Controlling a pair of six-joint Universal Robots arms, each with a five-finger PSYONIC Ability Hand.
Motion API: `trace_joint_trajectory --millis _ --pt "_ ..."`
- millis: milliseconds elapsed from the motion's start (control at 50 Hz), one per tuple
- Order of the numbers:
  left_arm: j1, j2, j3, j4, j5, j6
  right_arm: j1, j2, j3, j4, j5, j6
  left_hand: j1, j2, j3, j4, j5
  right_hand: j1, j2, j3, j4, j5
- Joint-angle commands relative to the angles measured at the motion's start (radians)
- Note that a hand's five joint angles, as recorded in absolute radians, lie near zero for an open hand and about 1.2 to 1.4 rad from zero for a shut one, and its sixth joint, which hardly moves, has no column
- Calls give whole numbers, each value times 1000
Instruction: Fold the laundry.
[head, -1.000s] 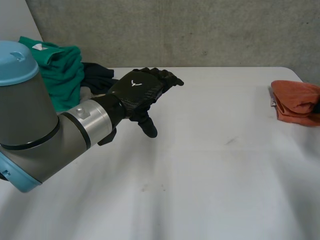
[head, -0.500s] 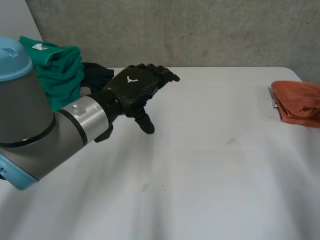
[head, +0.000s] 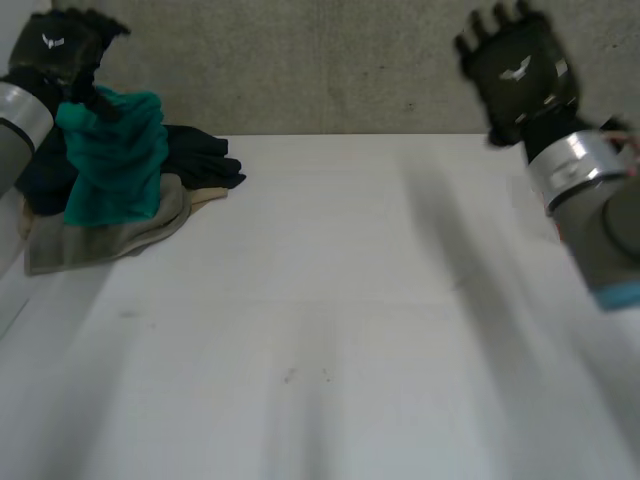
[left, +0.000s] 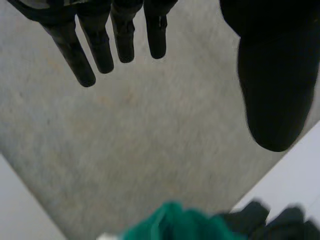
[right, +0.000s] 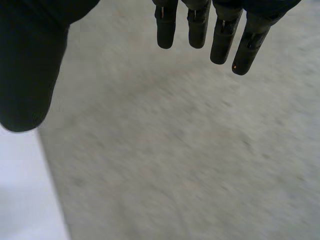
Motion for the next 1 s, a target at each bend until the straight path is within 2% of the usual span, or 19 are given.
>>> trace_joint_trajectory --millis 20,140,160,240,300,400,520,600,620,700,760,780,800,820,840,860,920,980,1000 --pt "25 -295 253 -12 0 128 59 2 123 26 20 3 95 103 105 101 98 -27 -48 -41 -63 -69" --pt "26 -435 368 0 -9 218 58 15 163 29 20 8 285 293 295 291 288 -27 -48 -41 -63 -69" --pt "25 -467 399 0 -11 249 56 15 166 30 20 8 530 538 540 536 533 -27 -48 -41 -63 -69" --pt "24 -497 413 10 -23 307 35 15 186 33 19 3 1097 1106 1107 1103 1101 -27 -48 -41 -63 -69" --pt "12 -477 378 33 -44 323 0 14 195 34 20 3 1098 1107 1109 1105 1102 -27 -48 -41 -63 -69" --pt "-56 -271 154 174 -109 291 -23 14 206 32 22 9 1098 1107 1109 1105 1102 -27 -48 -41 -63 -69" --pt "-172 -15 -166 290 -104 133 -33 0 224 32 22 9 1098 1107 1109 1105 1102 -27 -48 -41 -63 -69" --pt "-286 137 -375 297 -72 -10 -36 -12 224 32 23 9 1098 1107 1109 1105 1102 -27 -48 -41 -63 -69" --pt "-345 185 -448 298 -39 -72 -37 -17 225 32 23 11 1098 1107 1109 1105 1102 -27 -48 -41 -63 -69" --pt "-495 223 -582 306 37 -182 -53 -26 224 30 25 12 1098 1107 1109 1105 1102 -27 -48 -41 -63 -69" --pt "-573 204 -621 323 40 -167 -54 -27 222 32 26 20 1098 1107 1109 1105 1102 -27 -48 -41 -63 -69" --pt "-573 198 -615 329 31 -159 -54 -26 222 32 26 22 1098 1107 1109 1105 1102 -27 -48 -41 -63 -69" --pt "-570 189 -604 333 22 -147 -54 -26 224 32 26 25 884 892 894 890 887 -27 -48 -41 -63 -69" --pt "-564 181 -592 335 6 -131 -54 -27 225 33 26 28 599 608 610 606 603 -27 -48 -41 -63 -69" --pt "-545 169 -558 330 -35 -96 -57 -24 225 35 25 32 111 120 122 118 115 -27 -48 -41 -63 -69" --pt "-528 166 -540 329 -61 -73 -59 -24 225 38 25 32 -27 -19 -17 -21 -24 -27 -48 -41 -63 -69" --pt "-398 151 -466 327 -148 33 -69 -24 227 46 25 34 -73 -64 -62 -66 -69 -27 -48 -41 -63 -69" --pt "-294 122 -408 320 -164 112 -72 -24 227 49 23 38 -76 -67 -65 -69 -72 -27 -48 -41 -63 -69" --pt "-201 70 -335 317 -156 175 -72 -24 227 49 23 38 -67 -58 -56 -61 -63 -27 -48 -41 -63 -69"
